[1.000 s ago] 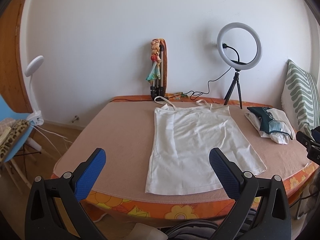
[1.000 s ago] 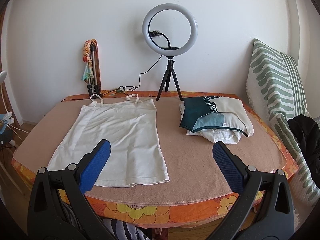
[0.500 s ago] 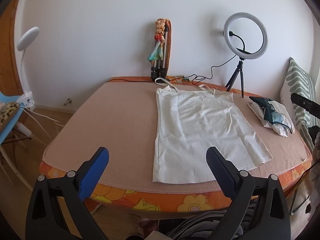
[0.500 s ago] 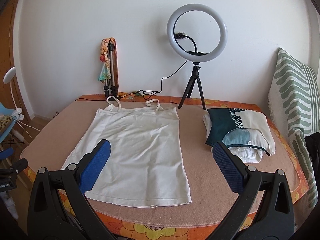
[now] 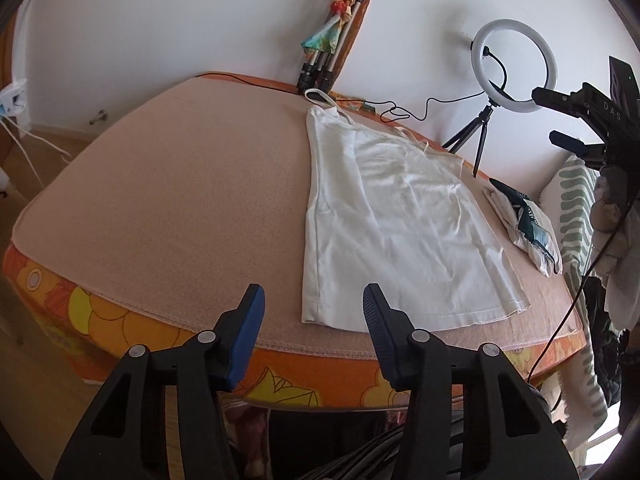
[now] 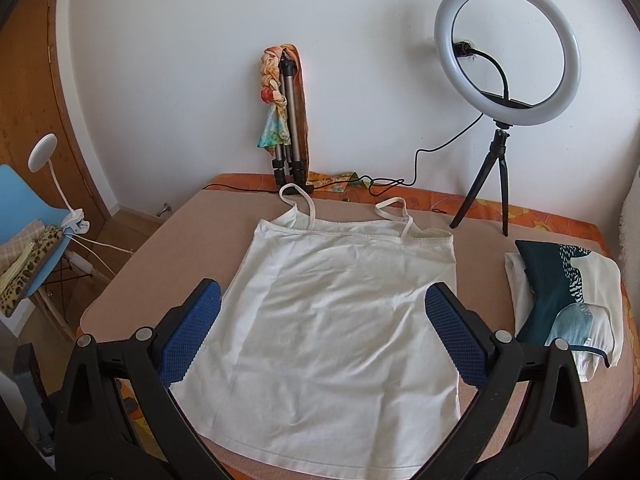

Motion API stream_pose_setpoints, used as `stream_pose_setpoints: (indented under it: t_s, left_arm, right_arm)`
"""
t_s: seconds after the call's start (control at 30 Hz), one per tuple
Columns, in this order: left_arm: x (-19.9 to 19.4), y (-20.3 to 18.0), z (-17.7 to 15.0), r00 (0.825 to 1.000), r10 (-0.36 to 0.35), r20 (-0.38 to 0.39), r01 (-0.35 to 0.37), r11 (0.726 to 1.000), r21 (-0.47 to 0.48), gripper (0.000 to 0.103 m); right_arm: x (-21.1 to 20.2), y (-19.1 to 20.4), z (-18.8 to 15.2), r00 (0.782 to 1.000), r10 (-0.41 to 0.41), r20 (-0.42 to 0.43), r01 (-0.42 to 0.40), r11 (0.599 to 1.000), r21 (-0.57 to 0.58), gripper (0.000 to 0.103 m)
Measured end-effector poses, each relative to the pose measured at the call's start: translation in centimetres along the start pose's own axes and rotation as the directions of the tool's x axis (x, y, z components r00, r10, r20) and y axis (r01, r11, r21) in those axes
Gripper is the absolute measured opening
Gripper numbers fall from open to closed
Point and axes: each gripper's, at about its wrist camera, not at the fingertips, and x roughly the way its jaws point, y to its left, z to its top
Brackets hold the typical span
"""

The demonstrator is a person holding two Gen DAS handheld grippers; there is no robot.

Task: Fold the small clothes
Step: 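Move both tools toward the white tank top on the blanket, then grasp the hem side edge with the left tool while the right grips the neckline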

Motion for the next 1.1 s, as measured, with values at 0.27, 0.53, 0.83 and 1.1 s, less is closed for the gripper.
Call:
stream_pose_setpoints:
  t_s: [0.27, 0.53, 0.83, 1.1]
  left_arm:
    - [2.5, 0.5, -0.4, 0.998, -0.045, -0.048, 0.045, 0.999, -0.011, 0.042]
    - [3.9, 0.6, -0.3, 0.998, -0.046, -0.053, 0.046, 0.999, 0.005, 0.040]
    - [4.4, 1.3, 0.0, 0.994, -0.077, -0.081, 0.078, 0.997, 0.003, 0.037]
    - [5.0, 0.6, -0.1, 0.992, -0.099, -0.073, 0.102, 0.994, 0.039, 0.036]
  right_arm:
    - [8.4, 3.1, 3.3, 0.988, 0.096, -0.123, -0.100, 0.995, -0.028, 0.100]
    - [17.6, 6.4, 5.0, 0.949, 0.146, -0.279, -0.161, 0.986, -0.032, 0.088]
    - [27.3, 8.4, 5.1, 0.898, 0.160, -0.409, -0.174, 0.985, 0.004, 0.080]
    - [33.5, 10.3, 4.1, 0.866, 0.128, -0.484, -0.150, 0.989, -0.007, 0.068]
